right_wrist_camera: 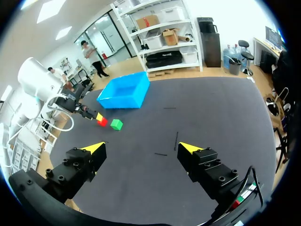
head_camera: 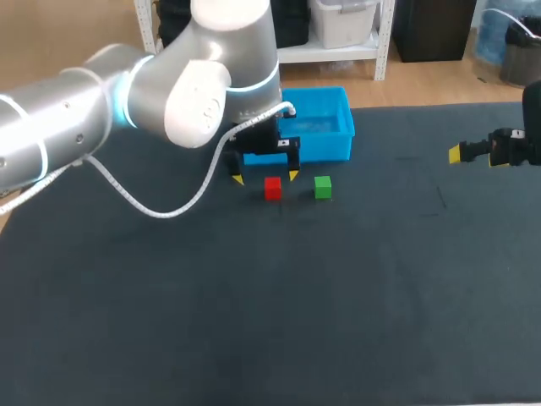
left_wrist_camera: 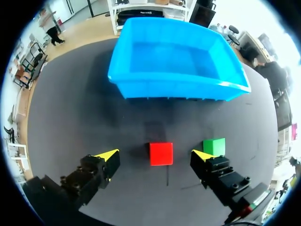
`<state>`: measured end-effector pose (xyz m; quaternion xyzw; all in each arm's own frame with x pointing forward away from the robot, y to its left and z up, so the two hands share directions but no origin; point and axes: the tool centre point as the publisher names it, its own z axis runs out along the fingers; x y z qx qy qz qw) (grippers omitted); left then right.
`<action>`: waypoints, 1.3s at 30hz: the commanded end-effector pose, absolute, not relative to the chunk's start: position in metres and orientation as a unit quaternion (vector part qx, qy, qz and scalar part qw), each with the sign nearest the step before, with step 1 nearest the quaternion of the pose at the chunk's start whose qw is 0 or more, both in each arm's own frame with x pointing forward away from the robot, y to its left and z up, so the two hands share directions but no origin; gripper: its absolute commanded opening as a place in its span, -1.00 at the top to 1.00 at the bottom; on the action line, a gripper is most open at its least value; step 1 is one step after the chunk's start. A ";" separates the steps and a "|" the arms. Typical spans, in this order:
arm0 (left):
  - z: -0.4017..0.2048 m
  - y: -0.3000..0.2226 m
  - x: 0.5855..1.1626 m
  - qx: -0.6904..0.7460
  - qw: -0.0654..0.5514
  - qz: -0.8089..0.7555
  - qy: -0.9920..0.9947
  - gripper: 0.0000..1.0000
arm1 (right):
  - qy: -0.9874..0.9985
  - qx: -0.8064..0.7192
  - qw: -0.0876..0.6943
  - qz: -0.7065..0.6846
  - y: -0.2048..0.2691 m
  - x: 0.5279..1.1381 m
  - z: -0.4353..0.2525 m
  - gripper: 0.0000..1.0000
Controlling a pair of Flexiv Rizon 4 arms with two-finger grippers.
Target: Use the left arm to pick the red cube and place it into the blue plastic box first, then use the right arm to grasp the green cube and put it into the same blue plastic box after the first action is fully finished.
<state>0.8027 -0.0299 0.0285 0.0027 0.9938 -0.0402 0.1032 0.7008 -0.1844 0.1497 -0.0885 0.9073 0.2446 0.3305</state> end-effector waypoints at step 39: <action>-0.006 -0.034 0.812 -0.022 0.063 -0.004 0.998 -1.00 | 0.907 -0.089 0.330 0.244 -0.185 0.700 0.150 -1.00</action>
